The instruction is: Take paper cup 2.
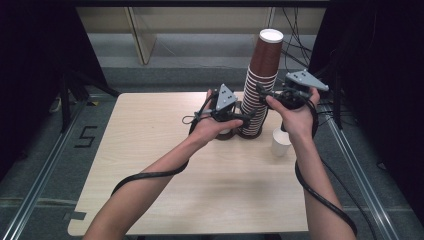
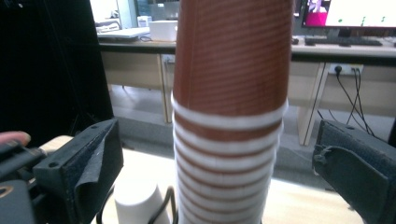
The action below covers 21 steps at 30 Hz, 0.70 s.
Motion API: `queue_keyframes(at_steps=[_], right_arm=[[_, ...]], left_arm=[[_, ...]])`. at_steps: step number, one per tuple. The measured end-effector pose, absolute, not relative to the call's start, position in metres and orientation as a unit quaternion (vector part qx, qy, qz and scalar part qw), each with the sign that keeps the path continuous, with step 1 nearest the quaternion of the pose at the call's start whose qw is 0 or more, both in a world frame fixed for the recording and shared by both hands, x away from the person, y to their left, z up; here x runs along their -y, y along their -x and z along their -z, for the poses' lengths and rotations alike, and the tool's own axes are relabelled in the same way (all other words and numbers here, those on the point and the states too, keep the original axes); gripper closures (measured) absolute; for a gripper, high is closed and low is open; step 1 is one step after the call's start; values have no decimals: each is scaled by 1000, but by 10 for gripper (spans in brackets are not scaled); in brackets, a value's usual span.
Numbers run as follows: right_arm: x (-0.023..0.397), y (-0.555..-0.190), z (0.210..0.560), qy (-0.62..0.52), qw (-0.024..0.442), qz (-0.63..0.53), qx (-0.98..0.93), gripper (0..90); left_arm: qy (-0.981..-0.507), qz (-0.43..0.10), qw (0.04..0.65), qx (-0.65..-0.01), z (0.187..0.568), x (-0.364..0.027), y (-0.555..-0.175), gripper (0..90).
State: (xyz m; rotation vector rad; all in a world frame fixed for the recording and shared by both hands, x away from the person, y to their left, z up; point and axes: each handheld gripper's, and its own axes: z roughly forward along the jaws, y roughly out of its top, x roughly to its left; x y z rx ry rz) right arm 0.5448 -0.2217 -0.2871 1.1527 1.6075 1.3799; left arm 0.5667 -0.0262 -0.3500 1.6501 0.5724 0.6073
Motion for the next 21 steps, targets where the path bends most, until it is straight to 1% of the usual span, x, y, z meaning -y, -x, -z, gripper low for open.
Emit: queue_keyframes(at_steps=[5,10,14,21], right_arm=[[217,-566,266,-445,359,-530,-626,25],[215,-584,252,-446,353,-529,-630,25],[213,-592,246,-446,352,-527,-632,26],[212,-603,237,-448,345,-526,-635,40]], left_arm=[[-706,-255,609,-255,336,35,-591,20],[-708,-248,615,-242,323,46,-605,18],[-704,-240,617,-258,318,53,-618,17],[-703,-237,617,-263,314,59,-630,20]])
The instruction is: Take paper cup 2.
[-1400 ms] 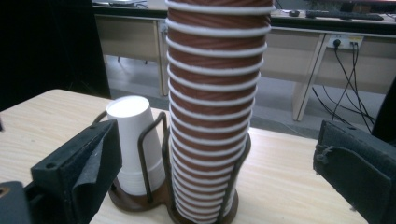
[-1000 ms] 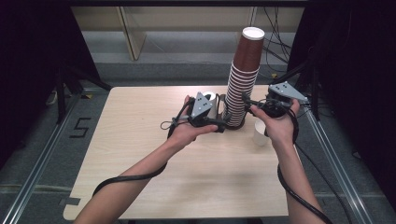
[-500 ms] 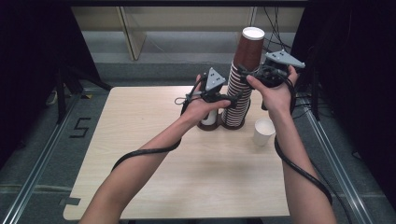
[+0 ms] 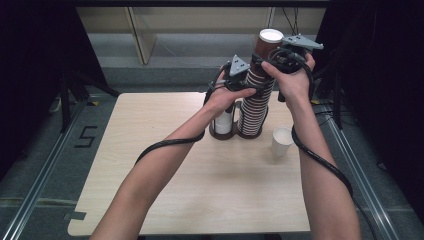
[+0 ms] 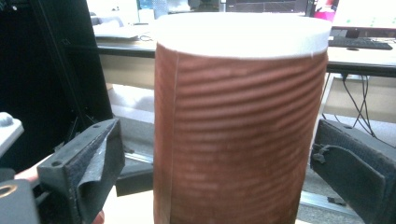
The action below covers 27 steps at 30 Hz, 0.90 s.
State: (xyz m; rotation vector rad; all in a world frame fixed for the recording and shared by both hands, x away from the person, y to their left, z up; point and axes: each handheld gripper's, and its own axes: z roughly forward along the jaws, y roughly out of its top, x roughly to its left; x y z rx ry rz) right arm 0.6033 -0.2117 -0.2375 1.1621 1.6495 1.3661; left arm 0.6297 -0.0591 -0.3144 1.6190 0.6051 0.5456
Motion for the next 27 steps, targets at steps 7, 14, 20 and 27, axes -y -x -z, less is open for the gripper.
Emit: queue_keyframes(at_steps=[7,14,20,27], right_arm=[[209,-615,236,-456,338,-528,-632,61],[209,-619,236,-461,340,-530,-626,130],[209,-621,238,-463,347,-532,-618,171],[208,-618,237,-466,350,-539,-608,188]], left_arm=[[-703,-224,619,-268,318,63,-637,34],[-703,-217,622,-268,322,65,-639,48],[-701,-212,625,-271,322,65,-639,51],[-702,-212,623,-272,321,65,-639,52]])
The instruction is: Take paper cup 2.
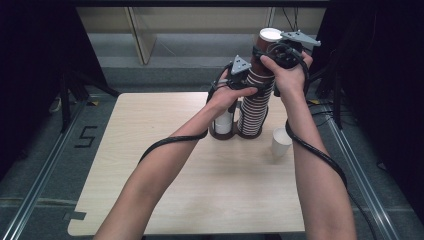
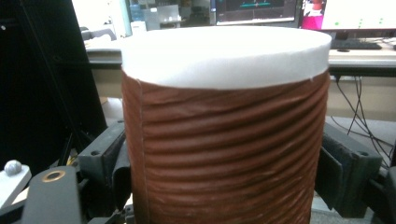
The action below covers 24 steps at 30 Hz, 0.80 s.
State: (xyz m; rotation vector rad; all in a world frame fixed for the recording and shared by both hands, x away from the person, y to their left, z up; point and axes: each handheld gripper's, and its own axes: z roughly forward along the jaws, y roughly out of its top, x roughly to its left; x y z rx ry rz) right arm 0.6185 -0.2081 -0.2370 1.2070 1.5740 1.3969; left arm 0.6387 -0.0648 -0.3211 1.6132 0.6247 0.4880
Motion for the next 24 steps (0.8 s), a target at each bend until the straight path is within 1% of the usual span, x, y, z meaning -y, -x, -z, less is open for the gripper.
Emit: queue_keyframes(at_steps=[9,12,18,24], right_arm=[[210,-613,225,-455,373,-556,-587,202],[210,-610,221,-454,370,-565,-581,204],[212,-607,215,-445,380,-585,-562,205],[215,-598,201,-433,395,-610,-533,206]], left_arm=[[-702,-214,622,-272,321,65,-638,53],[-705,-217,619,-271,321,65,-638,53],[-706,-219,617,-270,320,64,-638,54],[-704,-217,619,-273,320,65,-638,54]])
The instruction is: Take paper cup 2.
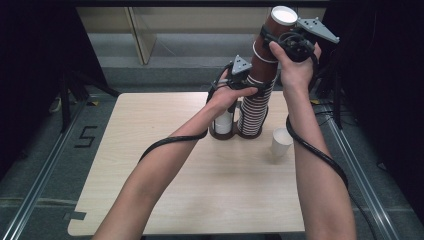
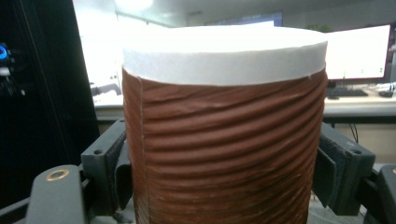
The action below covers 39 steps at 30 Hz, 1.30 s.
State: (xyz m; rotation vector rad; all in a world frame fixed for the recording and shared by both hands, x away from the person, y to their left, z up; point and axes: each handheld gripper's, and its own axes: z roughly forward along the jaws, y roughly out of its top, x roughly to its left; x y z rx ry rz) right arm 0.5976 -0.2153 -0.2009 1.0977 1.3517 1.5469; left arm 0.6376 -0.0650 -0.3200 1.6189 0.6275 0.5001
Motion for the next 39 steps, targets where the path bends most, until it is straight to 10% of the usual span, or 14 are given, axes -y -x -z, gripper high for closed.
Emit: queue_keyframes(at_steps=[39], right_arm=[[242,-503,205,-399,364,-649,-536,202]], left_arm=[[-700,-300,610,-216,318,-55,-527,46]])
